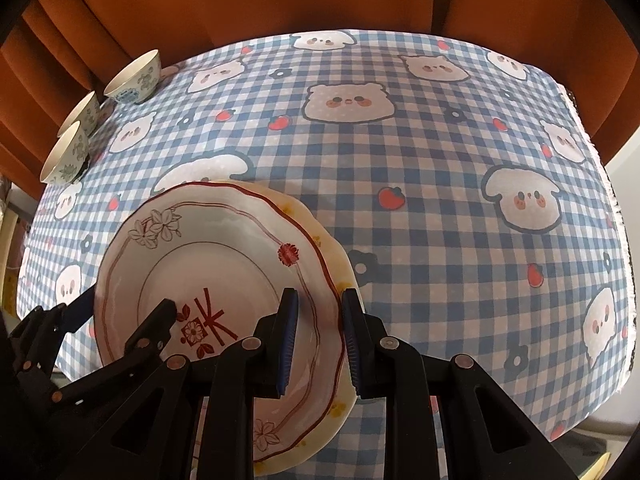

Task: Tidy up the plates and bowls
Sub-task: 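Lower the red-rimmed plate onto the yellow-flower plates with both grippers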

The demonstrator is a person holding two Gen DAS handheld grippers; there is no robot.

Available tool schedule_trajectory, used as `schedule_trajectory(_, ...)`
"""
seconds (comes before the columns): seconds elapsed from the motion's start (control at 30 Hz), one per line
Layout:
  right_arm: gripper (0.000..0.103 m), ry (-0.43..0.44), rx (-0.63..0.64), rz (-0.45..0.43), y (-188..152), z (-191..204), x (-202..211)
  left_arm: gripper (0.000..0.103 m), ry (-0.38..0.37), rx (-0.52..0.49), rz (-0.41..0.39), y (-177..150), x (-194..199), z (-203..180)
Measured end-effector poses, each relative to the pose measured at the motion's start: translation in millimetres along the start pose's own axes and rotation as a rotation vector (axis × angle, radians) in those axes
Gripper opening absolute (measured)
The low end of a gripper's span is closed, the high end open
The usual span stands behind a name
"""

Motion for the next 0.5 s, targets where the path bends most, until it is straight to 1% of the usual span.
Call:
schedule_trajectory(0.17,0.026,0.012,0.016,-0.006,-1.8,1.2,1.9,0.08,0.004,0.01,-0.001,-0.2,-2.4,-2.7)
schedule_trajectory(0.33,0.026,0.011,0.018,-0.005,-1.8,0.8,2.0,0.084,-0.023,0.047,0.01,-0.1,-2.1,-2.1)
schedule_trajectory(0.4,0.028,0.007,0.025,-0.001,-1.5,1.0,1.6,0.085,-0.037,0.055,0.017,-0.8,-1.5,-2.5)
schedule_trajectory(0.43,0.03,0.007,0.027,0.001,-1.2,1.5,1.7,0.086,-0.045,0.056,0.019,-1.2,-0.7,-2.7)
schedule_trajectory(0.47,0.036,0.012,0.03,0.001,-0.9,2.8,2.4,0.086,-0.052,0.056,0.02,-1.6,0.3,-2.8)
schedule_trajectory(0.5,0.048,0.014,0.032,-0.004,0.2,4.8,3.7,0.087,-0.058,0.057,0.02,-1.5,1.4,-2.9)
Point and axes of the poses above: each gripper's, at about its wrist camera, not at the fingertips, and x roughly against the way its jaws point, z to its left, y to its top, the point moved 9 cm from there along -x, roughly the way its jaws point, and after that the axes turned 7 degrees about -z, right-handed, at the moved point
